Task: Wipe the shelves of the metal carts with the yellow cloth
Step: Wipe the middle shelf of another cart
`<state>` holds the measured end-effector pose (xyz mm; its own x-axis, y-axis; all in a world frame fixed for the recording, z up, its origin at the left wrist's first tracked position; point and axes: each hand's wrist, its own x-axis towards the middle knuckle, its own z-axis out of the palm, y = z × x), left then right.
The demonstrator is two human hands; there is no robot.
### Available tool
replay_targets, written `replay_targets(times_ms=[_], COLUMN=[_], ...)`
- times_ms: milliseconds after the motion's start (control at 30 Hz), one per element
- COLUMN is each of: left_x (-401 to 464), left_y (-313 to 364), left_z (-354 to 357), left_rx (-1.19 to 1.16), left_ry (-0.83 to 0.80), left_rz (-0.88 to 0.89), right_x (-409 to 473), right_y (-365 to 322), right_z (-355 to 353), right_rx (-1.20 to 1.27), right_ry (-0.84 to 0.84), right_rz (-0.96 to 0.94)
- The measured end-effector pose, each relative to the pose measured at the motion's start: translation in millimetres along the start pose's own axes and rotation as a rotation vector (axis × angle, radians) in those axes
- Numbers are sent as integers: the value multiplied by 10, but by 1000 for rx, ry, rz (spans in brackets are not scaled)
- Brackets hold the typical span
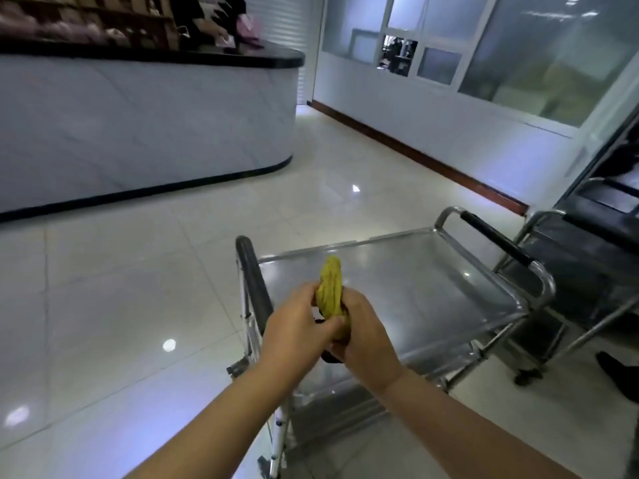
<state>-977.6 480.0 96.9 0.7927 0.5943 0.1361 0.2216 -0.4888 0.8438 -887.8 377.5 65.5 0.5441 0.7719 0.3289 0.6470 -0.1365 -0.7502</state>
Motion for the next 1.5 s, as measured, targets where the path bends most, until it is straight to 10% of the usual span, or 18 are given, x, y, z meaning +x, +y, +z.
replay_targets(times_ms=[467,733,900,1167,1500], left_x=[437,1622,2459,3906,6156], left_y=[-1490,-2273,-2751,-3498,-3879], left_z=[-2077,-2925,-3406,-3717,-3649], left_rx=[-23,-3,29,281,168], left_ry=[281,121,100,-104,-455], left_rz=[-217,-223,-251,-262,191], right_x=[1424,3168,4049,5171,6688], right_y=[-495,-393,-277,15,461], right_z=[1728,2854,3297,3611,3551], right_rx=[-58,535,554,239,-245], right_ry=[-14,-558,-552,-368,-321], right_rz=[-35,292,395,349,486])
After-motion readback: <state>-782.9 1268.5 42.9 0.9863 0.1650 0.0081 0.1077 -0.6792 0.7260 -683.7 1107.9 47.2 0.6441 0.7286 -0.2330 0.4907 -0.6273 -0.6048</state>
